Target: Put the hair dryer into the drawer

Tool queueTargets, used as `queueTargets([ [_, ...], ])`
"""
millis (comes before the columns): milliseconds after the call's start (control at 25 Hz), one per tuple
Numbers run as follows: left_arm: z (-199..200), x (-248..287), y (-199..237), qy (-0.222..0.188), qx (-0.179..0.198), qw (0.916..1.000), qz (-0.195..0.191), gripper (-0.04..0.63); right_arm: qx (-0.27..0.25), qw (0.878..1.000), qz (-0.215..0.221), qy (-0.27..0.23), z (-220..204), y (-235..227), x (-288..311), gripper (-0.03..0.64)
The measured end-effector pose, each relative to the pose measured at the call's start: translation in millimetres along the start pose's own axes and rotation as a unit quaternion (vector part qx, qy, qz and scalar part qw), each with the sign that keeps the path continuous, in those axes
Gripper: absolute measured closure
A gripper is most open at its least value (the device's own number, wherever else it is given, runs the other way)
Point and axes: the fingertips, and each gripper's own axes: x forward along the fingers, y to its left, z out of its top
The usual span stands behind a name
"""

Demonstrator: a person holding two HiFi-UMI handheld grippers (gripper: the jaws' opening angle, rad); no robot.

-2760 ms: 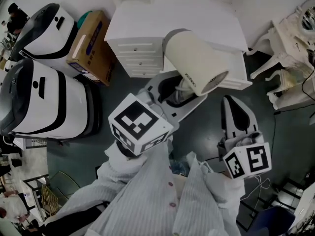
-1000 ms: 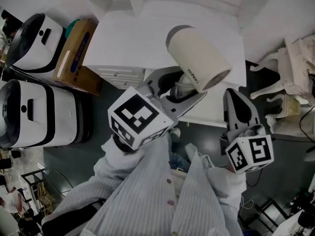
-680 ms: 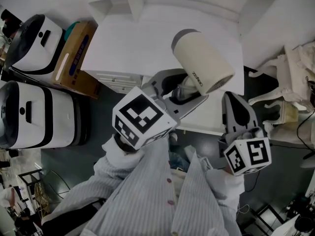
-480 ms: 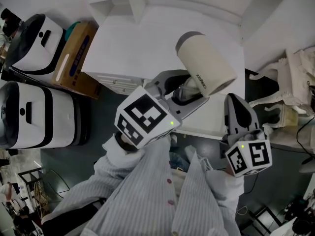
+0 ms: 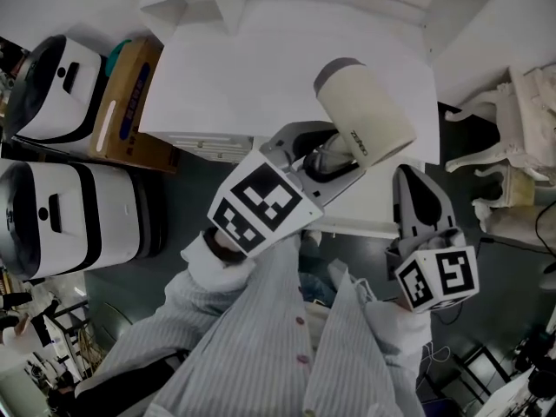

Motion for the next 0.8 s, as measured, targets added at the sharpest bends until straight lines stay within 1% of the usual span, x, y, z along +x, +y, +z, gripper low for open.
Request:
queueTargets([
  [200, -29.4, 17.4, -2.6, 0.041, 0.004, 0.9988, -0.025, 0.379, 0.027, 0.999, -0.008, 0.026, -30.0, -0.9, 0.1, 0.605],
  [440, -72.4, 40.2, -4.2, 0.088, 0.008, 0.9951, -0.046, 0.379, 0.055, 0.997, -0.016, 0.051, -65.7, -6.8, 0.3, 0.605],
  [640, -123.1, 60.1, -12.8, 0.141, 0.013, 0.9880, -0.062, 0.379, 0.080, 0.994, -0.026, 0.074, -99.3, -11.7, -4.0, 0.605],
  [800, -168.6, 75.3, -17.1, 0.184, 0.011, 0.9797, -0.079, 0.379, 0.100, 0.991, -0.034, 0.088, -122.6, -13.6, -2.3, 0.606],
])
